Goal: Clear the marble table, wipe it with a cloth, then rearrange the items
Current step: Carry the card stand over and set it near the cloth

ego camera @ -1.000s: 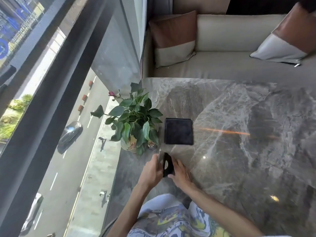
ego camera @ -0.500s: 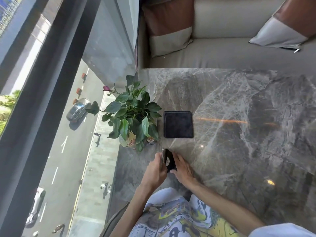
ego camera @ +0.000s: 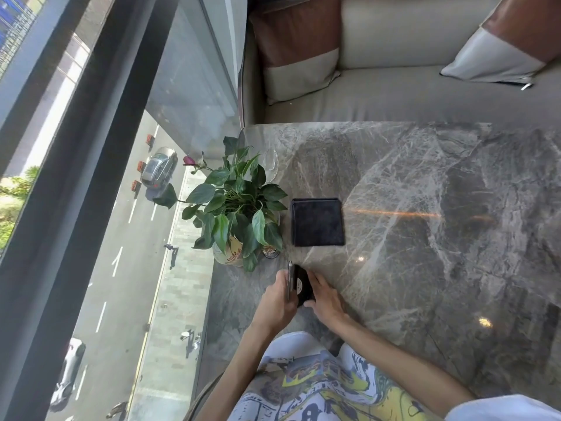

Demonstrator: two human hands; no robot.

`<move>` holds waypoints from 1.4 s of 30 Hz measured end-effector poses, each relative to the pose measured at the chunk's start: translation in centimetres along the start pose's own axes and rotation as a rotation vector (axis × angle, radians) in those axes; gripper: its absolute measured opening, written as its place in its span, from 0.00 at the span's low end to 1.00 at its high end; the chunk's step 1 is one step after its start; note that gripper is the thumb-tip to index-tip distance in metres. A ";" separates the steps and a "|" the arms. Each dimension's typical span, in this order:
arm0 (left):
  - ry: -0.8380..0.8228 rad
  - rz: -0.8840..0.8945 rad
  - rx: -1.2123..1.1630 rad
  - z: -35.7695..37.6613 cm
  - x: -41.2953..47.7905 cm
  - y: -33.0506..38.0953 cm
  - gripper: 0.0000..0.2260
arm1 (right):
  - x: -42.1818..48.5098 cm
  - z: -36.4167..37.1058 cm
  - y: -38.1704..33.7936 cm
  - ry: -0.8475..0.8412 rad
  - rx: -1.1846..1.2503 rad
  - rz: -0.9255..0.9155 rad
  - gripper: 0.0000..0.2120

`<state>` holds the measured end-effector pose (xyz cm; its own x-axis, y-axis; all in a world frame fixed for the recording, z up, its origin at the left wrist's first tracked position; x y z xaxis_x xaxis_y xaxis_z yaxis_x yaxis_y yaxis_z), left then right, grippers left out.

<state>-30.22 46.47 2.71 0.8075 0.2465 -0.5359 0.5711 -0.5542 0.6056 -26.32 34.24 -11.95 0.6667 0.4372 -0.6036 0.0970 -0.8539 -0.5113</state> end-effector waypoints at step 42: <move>-0.063 -0.028 -0.137 -1.1 -0.8 1.3 0.34 | -1.2 -2.6 -0.3 -0.131 0.116 -0.135 0.36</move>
<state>-29.99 46.44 4.53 0.7829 0.2074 -0.5866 0.6112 -0.4330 0.6625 -25.19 33.28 -9.47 0.5514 0.5845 -0.5953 0.0878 -0.7503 -0.6553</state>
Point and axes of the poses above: each hand's wrist, its own x-axis towards the middle knuckle, its own z-axis out of the palm, y = z × x, the point moved 6 cm from there along x, towards the middle knuckle, and after that the axes turned 5 degrees about x, right-handed, at the moved point
